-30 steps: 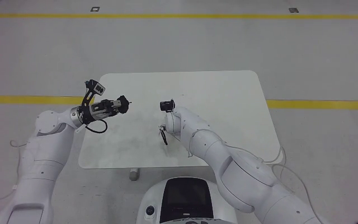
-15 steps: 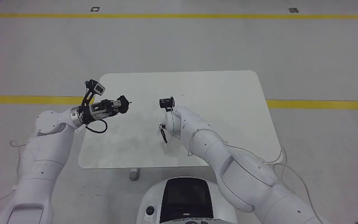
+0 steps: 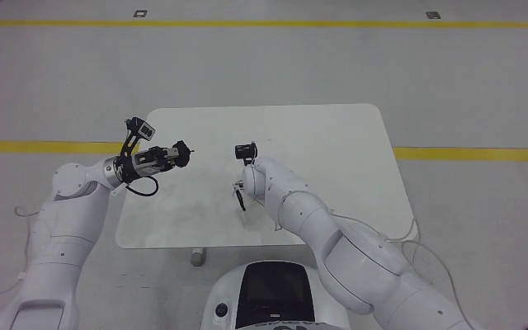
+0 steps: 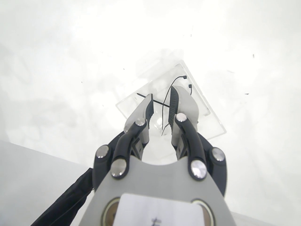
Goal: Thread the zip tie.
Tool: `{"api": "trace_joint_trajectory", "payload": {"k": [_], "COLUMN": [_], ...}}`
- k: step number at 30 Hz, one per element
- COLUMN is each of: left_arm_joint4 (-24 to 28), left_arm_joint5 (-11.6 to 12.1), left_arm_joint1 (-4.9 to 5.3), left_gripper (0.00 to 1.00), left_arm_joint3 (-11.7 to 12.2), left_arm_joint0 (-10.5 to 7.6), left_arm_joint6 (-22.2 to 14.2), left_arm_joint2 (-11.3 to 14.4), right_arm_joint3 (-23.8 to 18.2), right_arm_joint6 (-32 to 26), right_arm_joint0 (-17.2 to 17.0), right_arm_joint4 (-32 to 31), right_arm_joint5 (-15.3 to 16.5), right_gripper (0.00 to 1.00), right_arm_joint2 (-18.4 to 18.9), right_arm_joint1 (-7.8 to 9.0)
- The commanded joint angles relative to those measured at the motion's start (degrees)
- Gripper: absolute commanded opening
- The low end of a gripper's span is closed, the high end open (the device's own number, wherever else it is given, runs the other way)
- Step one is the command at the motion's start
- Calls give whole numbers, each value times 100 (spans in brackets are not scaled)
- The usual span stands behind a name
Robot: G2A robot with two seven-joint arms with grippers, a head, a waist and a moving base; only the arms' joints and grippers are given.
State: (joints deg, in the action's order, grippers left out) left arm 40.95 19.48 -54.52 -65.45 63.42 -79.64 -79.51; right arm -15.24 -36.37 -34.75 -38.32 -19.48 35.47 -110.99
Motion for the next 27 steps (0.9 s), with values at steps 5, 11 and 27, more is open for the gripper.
{"api": "trace_joint_trajectory", "payload": {"k": [5, 11, 27], "left_arm_joint4": [0, 0, 0], "left_arm_joint5": [0, 0, 0], "left_arm_joint1": [0, 0, 0], "left_gripper": [0, 0, 0], "left_arm_joint3": [0, 0, 0], "left_arm_joint0": [0, 0, 0], "left_arm_joint6": [0, 0, 0], "left_arm_joint2": [0, 0, 0], "right_arm_joint3": [175, 307, 498], "right_arm_joint6": [241, 382, 436], "right_arm_joint0": [-37, -61, 10], "right_arm_joint4": [-47, -86, -144], "right_arm_joint5": [0, 0, 0], "right_gripper": [10, 8, 15], "right_arm_joint2": [69, 130, 129], "right_arm_joint1": [-84, -175, -268]}}
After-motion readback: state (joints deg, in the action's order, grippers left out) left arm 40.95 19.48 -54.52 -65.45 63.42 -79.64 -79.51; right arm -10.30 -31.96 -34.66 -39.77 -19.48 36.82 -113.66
